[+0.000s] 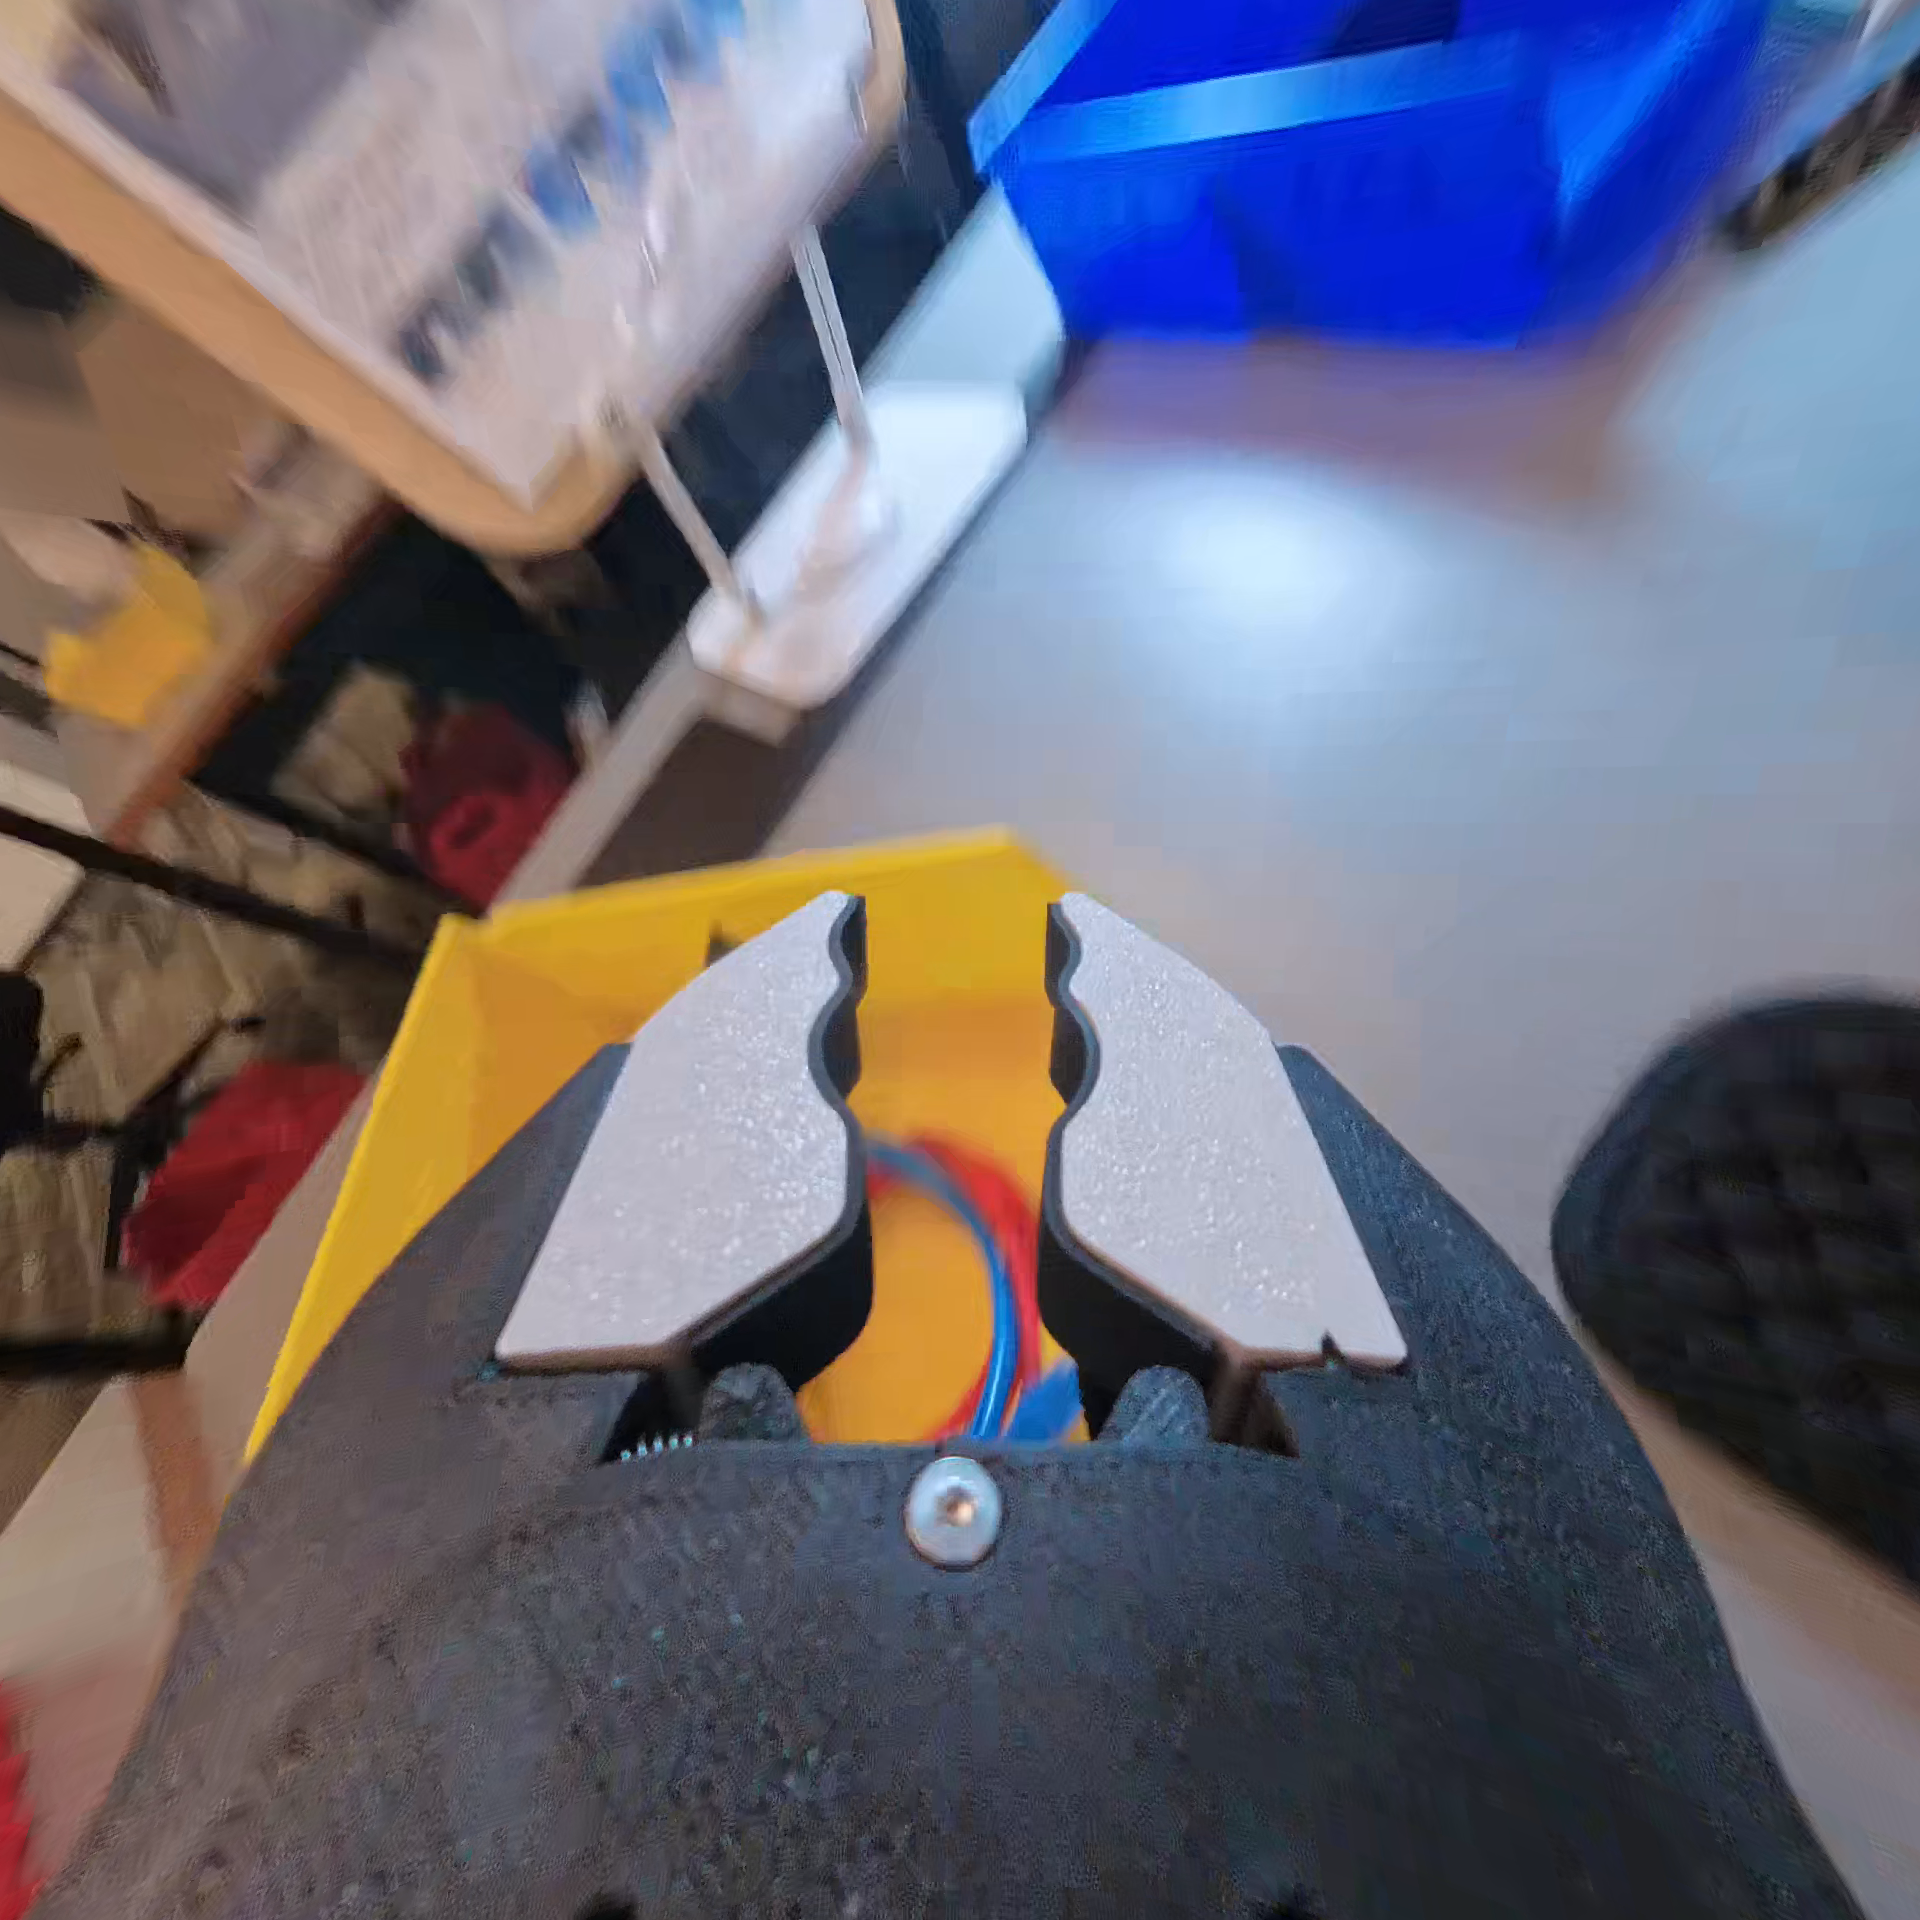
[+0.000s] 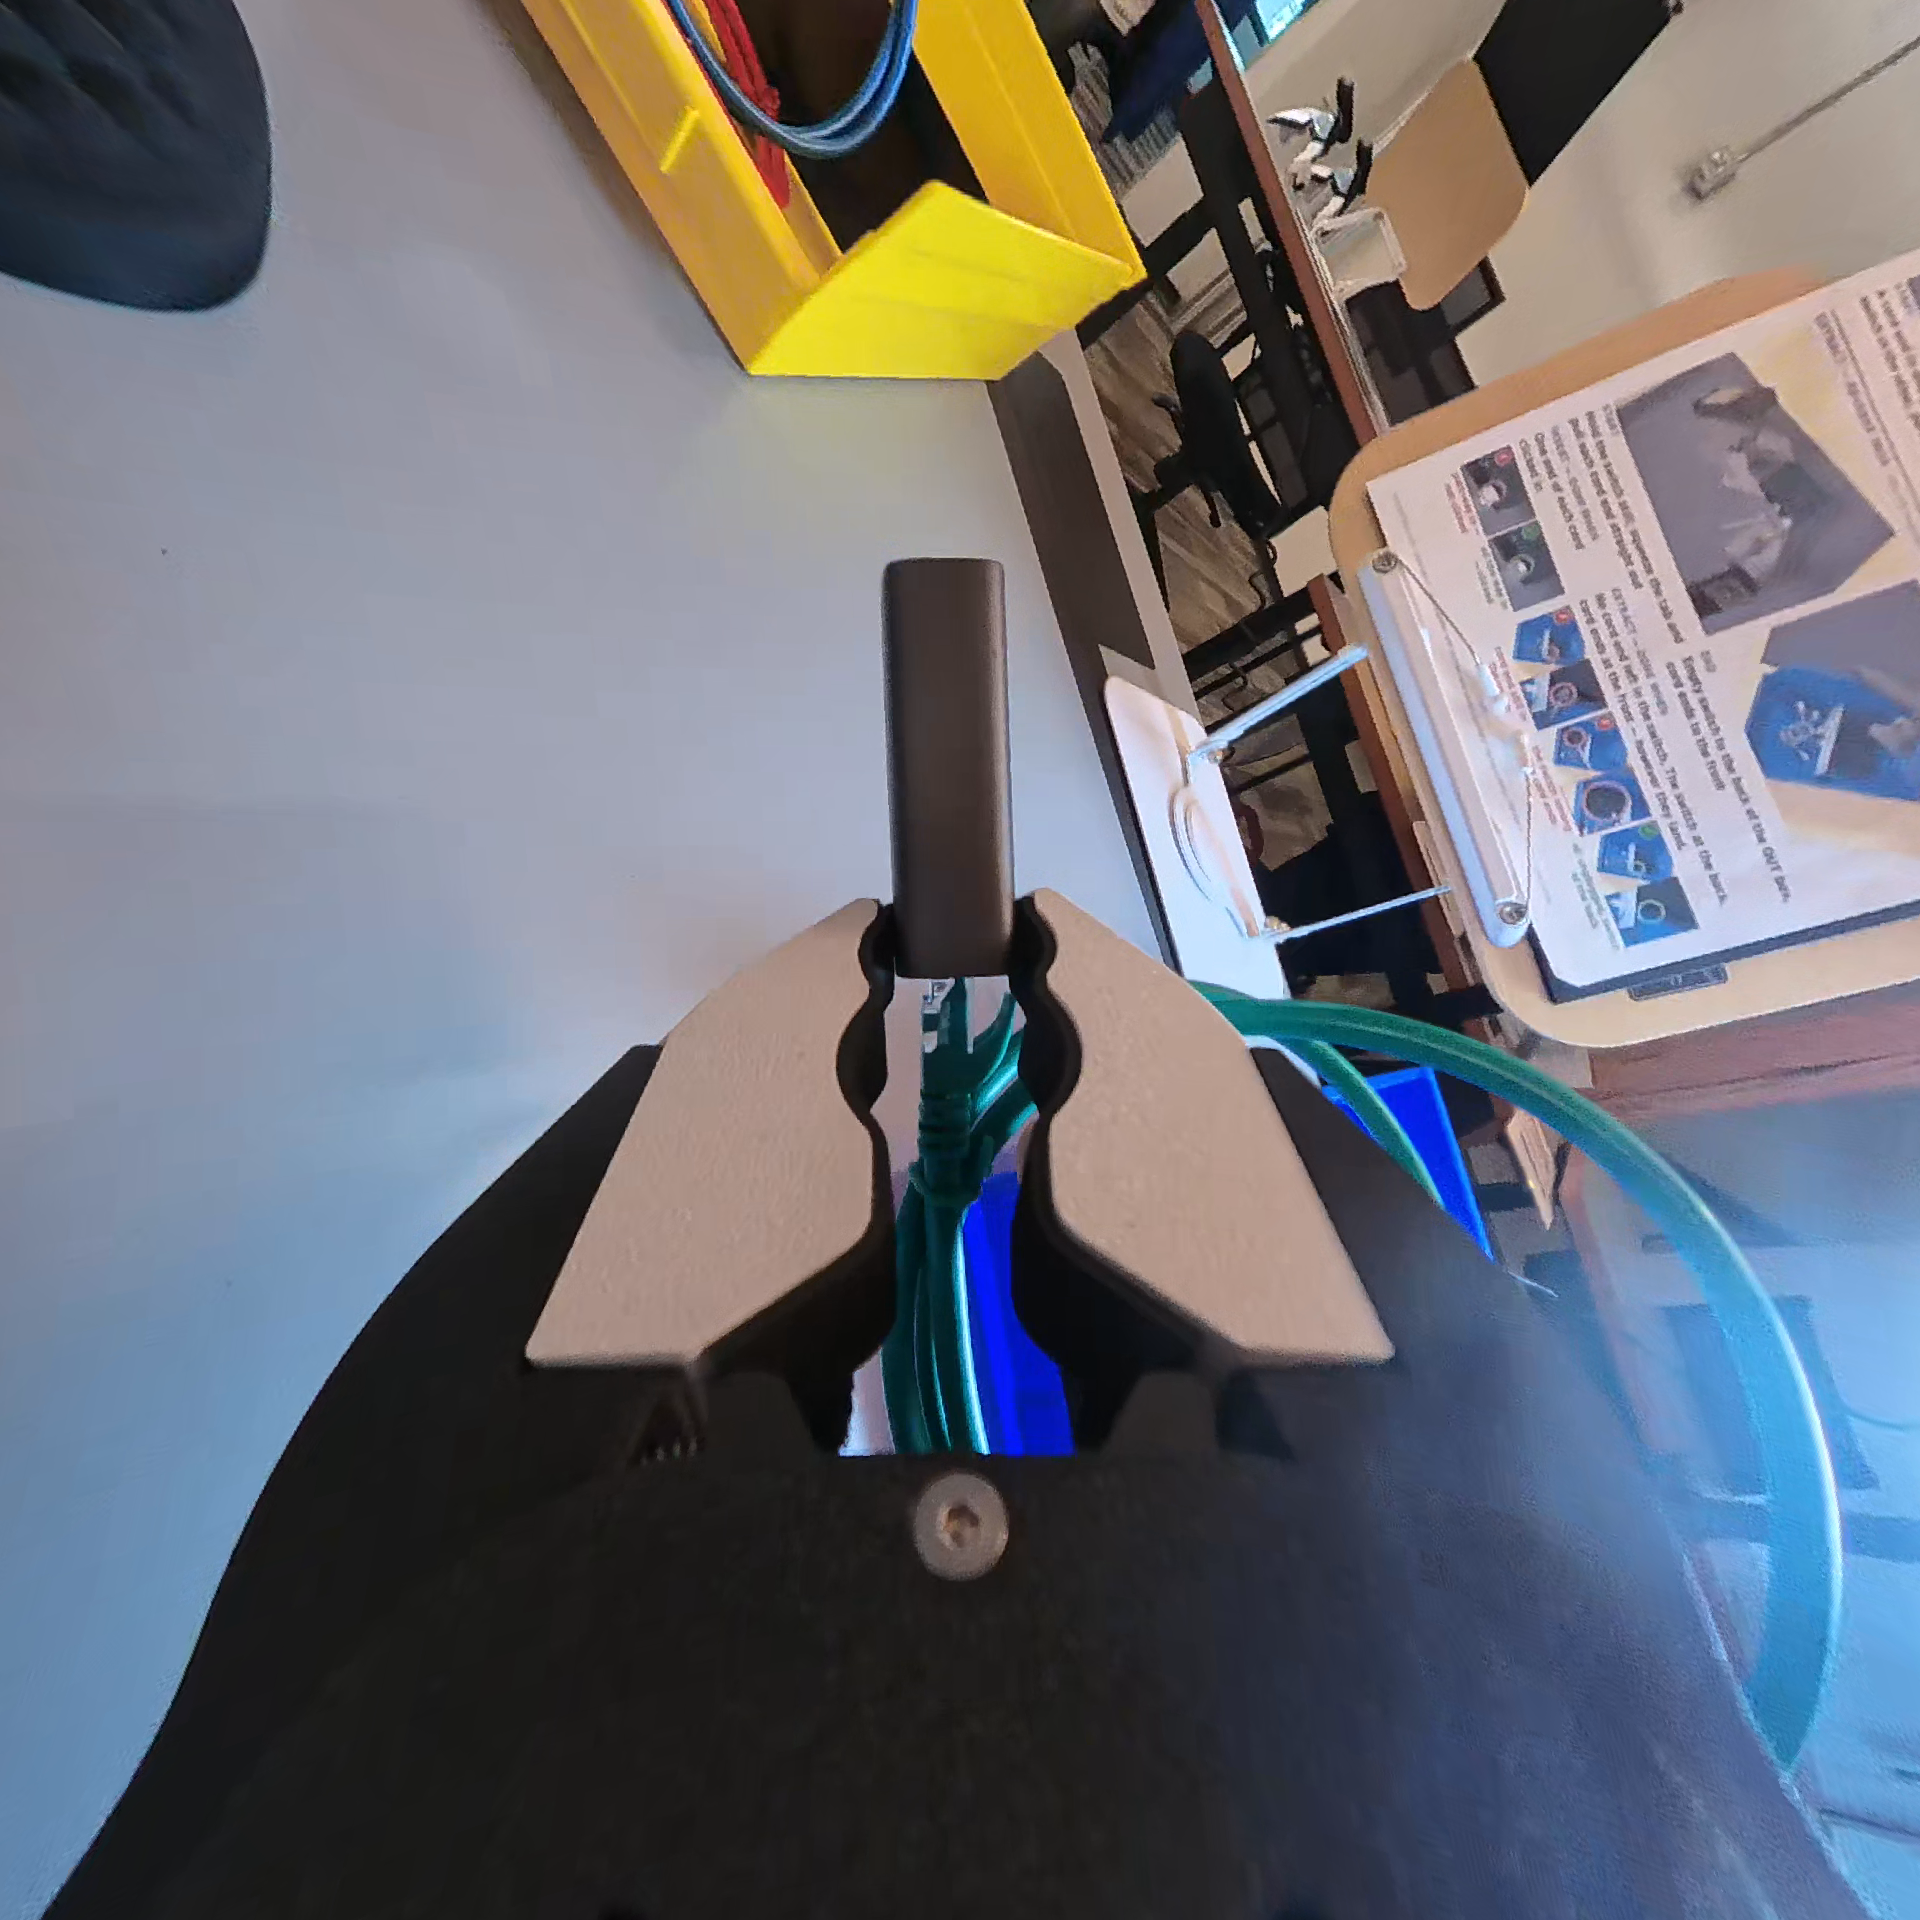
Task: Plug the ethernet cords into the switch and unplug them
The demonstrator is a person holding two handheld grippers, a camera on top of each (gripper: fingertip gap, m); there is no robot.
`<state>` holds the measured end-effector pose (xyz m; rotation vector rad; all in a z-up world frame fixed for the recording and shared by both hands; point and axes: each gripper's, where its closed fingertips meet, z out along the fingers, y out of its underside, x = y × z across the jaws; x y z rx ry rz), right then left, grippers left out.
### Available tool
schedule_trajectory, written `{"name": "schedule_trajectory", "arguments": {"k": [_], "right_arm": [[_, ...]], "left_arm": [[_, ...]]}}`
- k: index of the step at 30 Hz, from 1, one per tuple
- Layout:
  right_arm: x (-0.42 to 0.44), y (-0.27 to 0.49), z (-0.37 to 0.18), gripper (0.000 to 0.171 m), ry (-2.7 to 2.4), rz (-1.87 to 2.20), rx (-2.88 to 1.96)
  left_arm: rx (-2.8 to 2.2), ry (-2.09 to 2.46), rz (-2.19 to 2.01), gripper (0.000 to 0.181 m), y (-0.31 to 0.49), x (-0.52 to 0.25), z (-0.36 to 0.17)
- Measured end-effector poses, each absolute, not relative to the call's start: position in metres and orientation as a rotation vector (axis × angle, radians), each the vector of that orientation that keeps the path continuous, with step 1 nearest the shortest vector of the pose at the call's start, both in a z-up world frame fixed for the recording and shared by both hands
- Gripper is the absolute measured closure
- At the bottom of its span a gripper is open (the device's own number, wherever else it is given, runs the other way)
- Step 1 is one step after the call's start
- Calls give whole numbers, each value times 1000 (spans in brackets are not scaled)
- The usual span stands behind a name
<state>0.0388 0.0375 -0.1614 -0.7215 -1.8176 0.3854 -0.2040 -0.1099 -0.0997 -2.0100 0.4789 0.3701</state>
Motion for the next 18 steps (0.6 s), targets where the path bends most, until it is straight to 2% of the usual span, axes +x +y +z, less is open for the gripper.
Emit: {"name": "schedule_trajectory", "arguments": {"k": [1,6,9,12,18], "right_arm": [[40,39,-162,149,-1818,386,-726],[37,35,-172,149,-1856,381,-714],[34,29,-175,149,-1876,384,-705],[34,28,-177,149,-1884,376,-709],[44,38,-173,149,-1855,401,-746]], "left_arm": [[-2110,517,387,147,-124,-217,-107],[-2629,820,433,141,-189,-266,-160],[-2837,940,320,139,-204,-277,-186],[-3028,1001,230,161,-211,-285,-200],[-3204,1059,288,164,-212,-286,-202]]}}
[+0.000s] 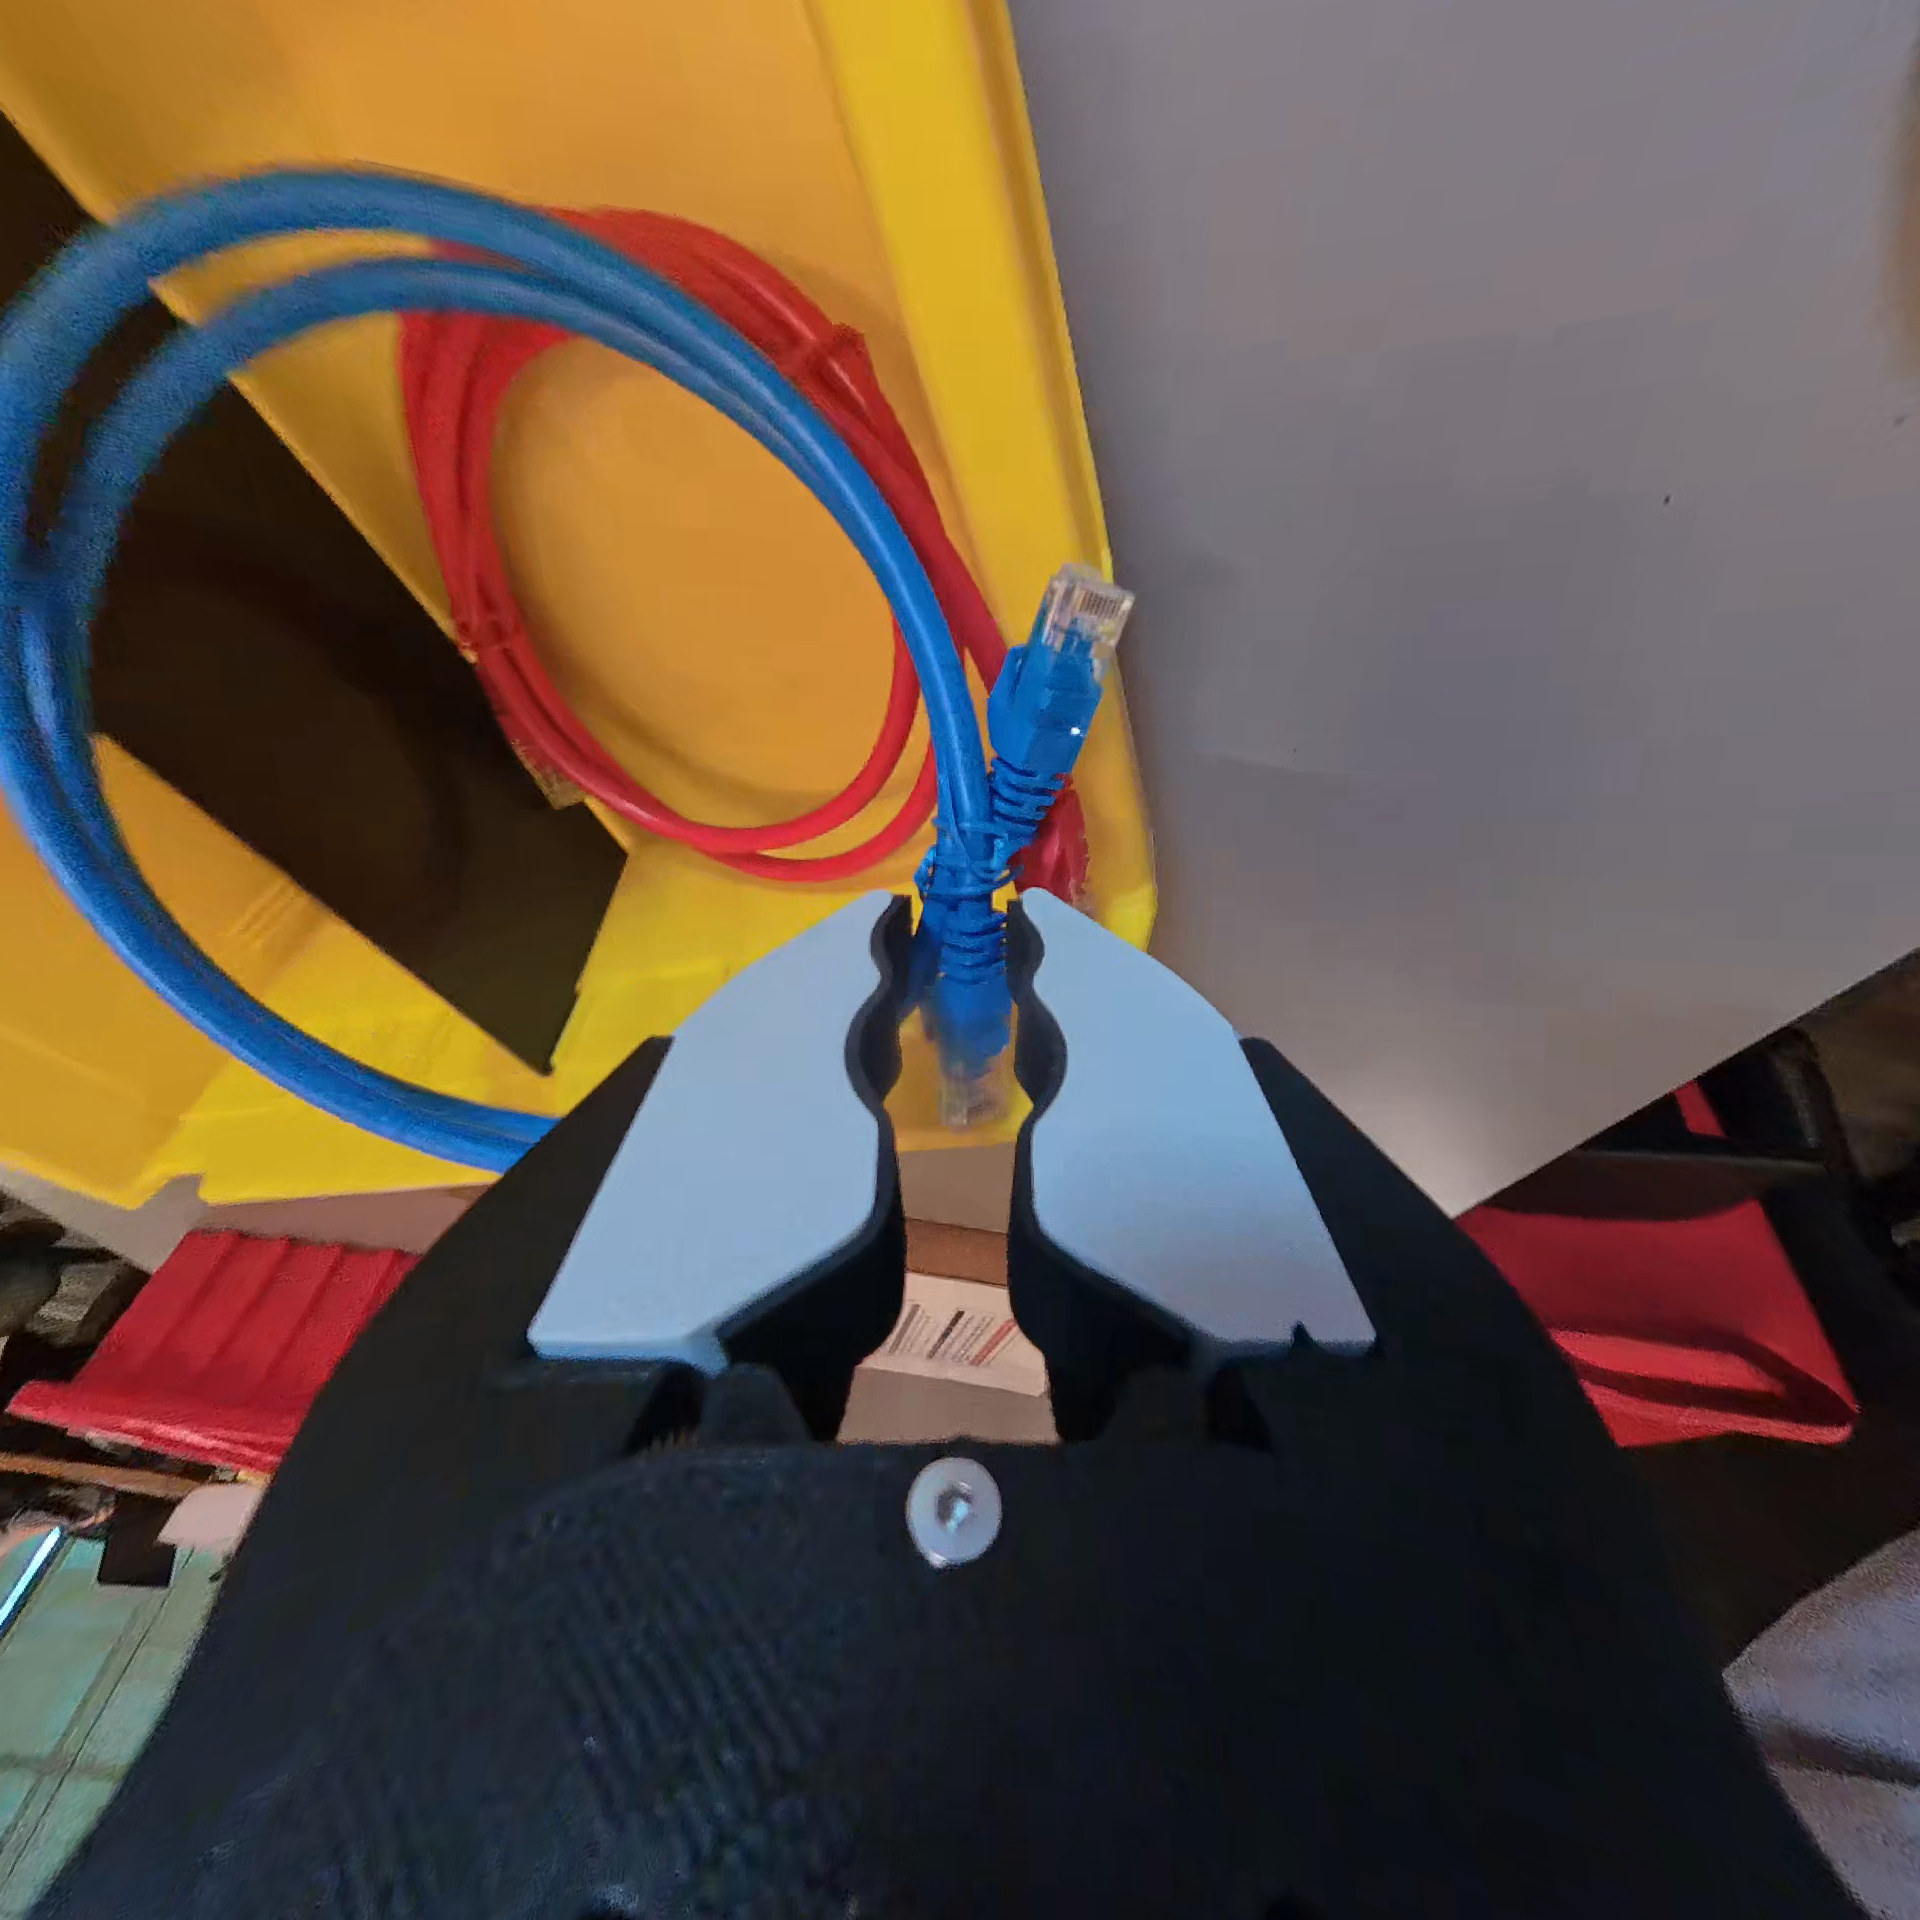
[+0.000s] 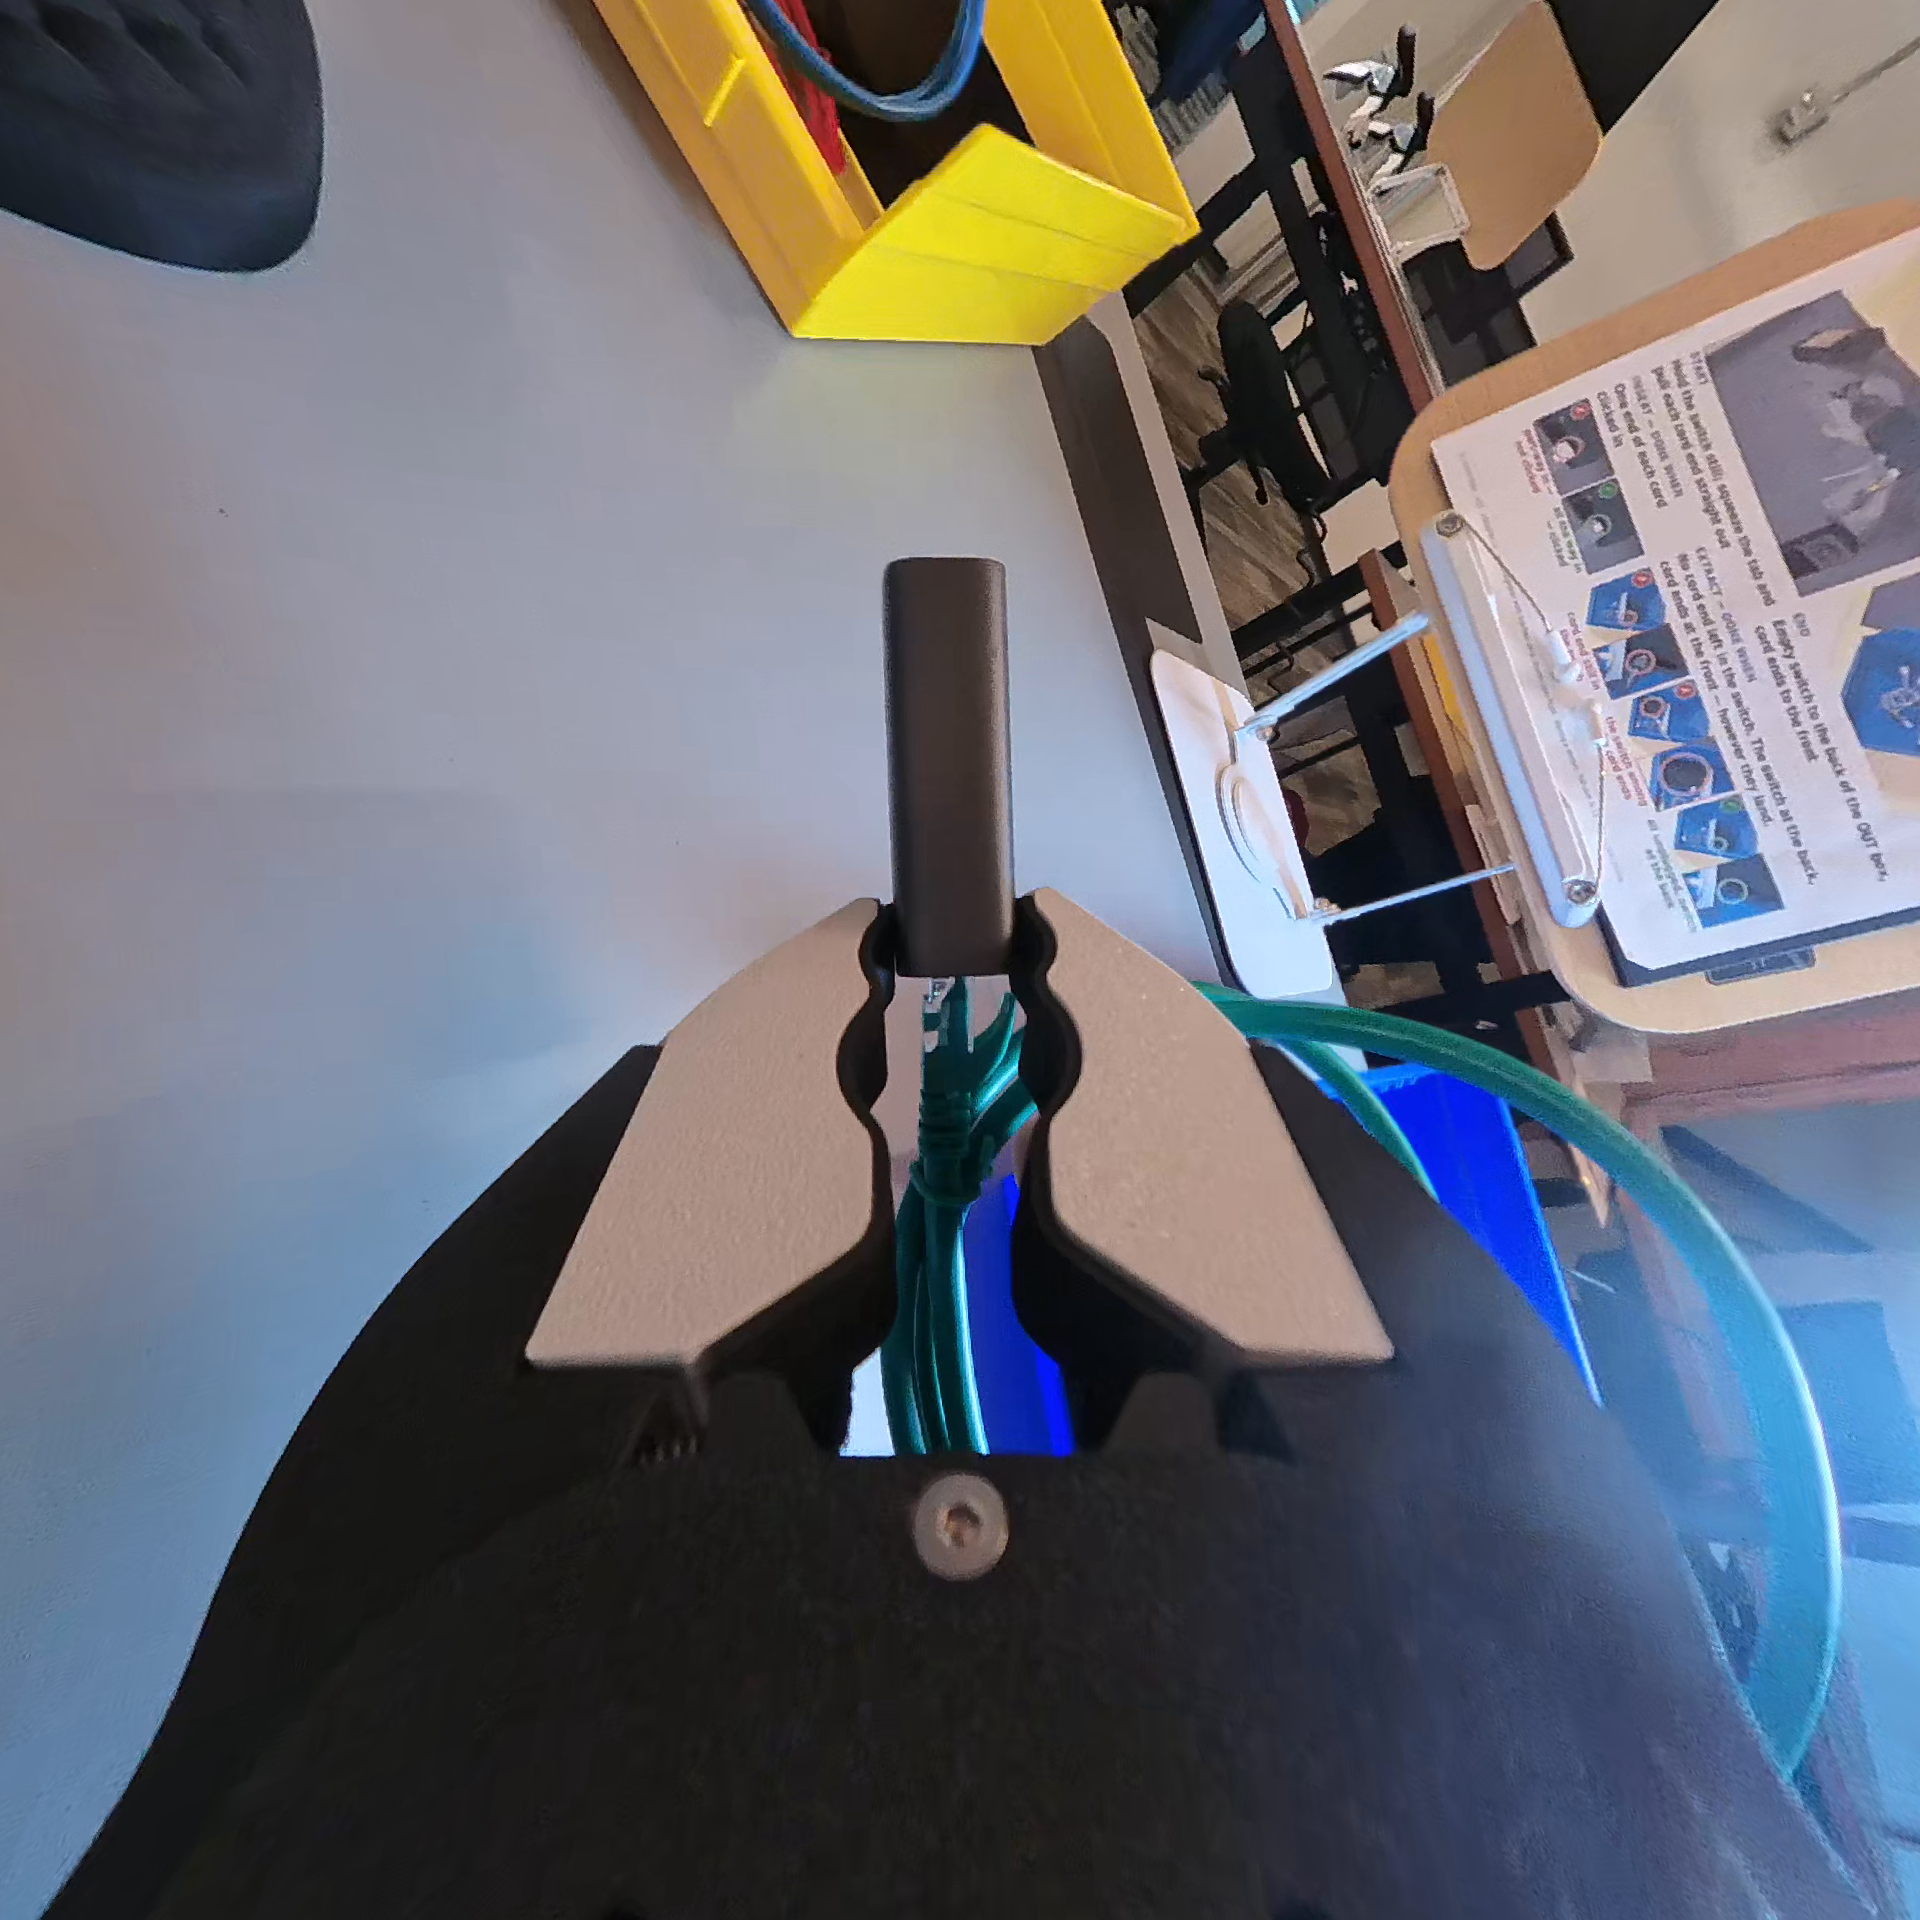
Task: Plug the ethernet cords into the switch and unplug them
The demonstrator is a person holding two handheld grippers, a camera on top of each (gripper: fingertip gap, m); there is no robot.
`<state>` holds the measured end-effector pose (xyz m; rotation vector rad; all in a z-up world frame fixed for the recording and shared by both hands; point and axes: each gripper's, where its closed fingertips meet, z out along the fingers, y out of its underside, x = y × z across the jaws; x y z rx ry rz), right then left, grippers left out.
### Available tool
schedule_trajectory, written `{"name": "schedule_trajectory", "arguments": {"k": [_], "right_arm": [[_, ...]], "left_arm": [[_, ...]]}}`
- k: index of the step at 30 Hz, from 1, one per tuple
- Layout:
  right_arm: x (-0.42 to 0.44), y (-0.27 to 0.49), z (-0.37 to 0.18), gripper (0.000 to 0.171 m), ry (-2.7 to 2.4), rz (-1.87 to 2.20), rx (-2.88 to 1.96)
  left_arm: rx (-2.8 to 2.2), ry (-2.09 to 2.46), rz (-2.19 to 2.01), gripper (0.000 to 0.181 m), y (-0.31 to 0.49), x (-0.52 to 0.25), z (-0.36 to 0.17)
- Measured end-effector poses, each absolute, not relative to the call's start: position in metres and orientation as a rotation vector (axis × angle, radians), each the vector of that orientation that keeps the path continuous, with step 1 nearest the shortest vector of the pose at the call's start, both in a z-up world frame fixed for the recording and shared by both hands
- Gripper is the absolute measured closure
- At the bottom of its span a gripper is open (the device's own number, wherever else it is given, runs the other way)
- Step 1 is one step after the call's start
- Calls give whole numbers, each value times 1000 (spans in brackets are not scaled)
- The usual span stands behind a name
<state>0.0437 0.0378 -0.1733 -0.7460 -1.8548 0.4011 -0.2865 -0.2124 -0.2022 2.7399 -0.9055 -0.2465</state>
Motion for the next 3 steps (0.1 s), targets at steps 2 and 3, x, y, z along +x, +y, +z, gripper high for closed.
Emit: {"name": "schedule_trajectory", "arguments": {"k": [2,3], "right_arm": [[46,42,-172,149,-1846,416,-761],[47,44,-171,149,-1840,418,-763]], "left_arm": [[2830,-886,-278,164,-199,-277,-188],[2912,-875,-269,165,-190,-268,-177]]}}
